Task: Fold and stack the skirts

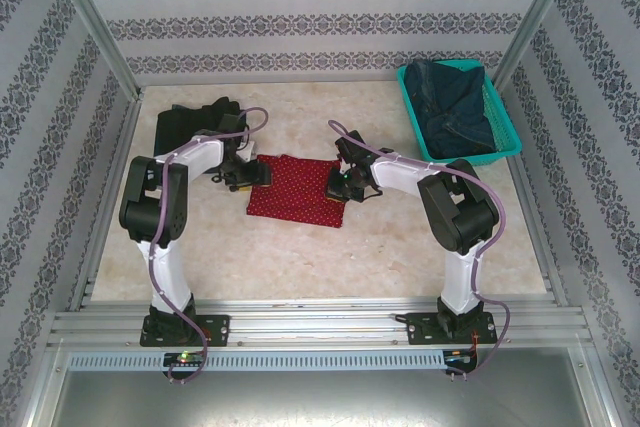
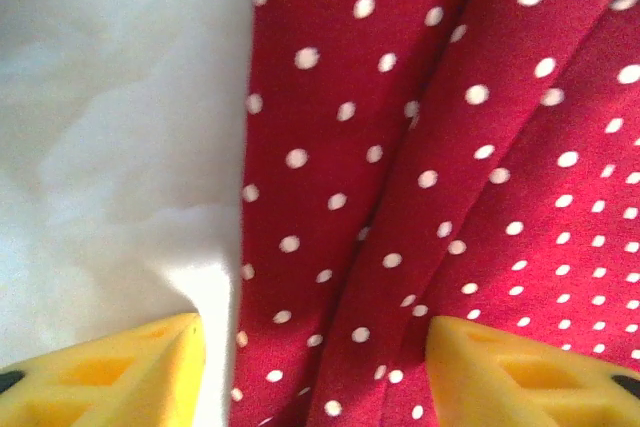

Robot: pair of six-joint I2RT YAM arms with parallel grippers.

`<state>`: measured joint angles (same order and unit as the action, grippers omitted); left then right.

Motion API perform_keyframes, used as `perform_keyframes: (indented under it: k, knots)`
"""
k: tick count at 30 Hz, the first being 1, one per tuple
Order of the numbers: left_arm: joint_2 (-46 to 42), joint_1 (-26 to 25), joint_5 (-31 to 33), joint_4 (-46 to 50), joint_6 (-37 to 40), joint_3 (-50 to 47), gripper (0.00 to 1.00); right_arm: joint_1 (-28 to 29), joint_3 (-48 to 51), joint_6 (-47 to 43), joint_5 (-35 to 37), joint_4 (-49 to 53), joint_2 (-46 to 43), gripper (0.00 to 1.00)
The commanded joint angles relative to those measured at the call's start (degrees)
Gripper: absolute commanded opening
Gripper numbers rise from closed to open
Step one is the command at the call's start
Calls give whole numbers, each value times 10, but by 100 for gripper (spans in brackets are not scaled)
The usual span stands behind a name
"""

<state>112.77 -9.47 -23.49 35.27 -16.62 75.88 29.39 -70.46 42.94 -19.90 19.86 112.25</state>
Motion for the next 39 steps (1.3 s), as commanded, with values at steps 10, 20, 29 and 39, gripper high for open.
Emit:
perform_keyframes:
  k: [10, 20, 29, 39]
  knots:
    - [4, -10, -58, -20, 5, 1, 24, 0, 6, 1, 12, 8, 26, 0]
    - [21, -12, 116, 70, 12, 40, 11, 0, 12, 9, 15, 2, 18, 1]
    - [22, -34, 187, 57, 14, 24, 0, -1, 6, 24, -2, -14, -1, 12]
    - [19, -65, 318, 51, 28, 37, 0, -3, -3, 15, 78, 5, -107, 58]
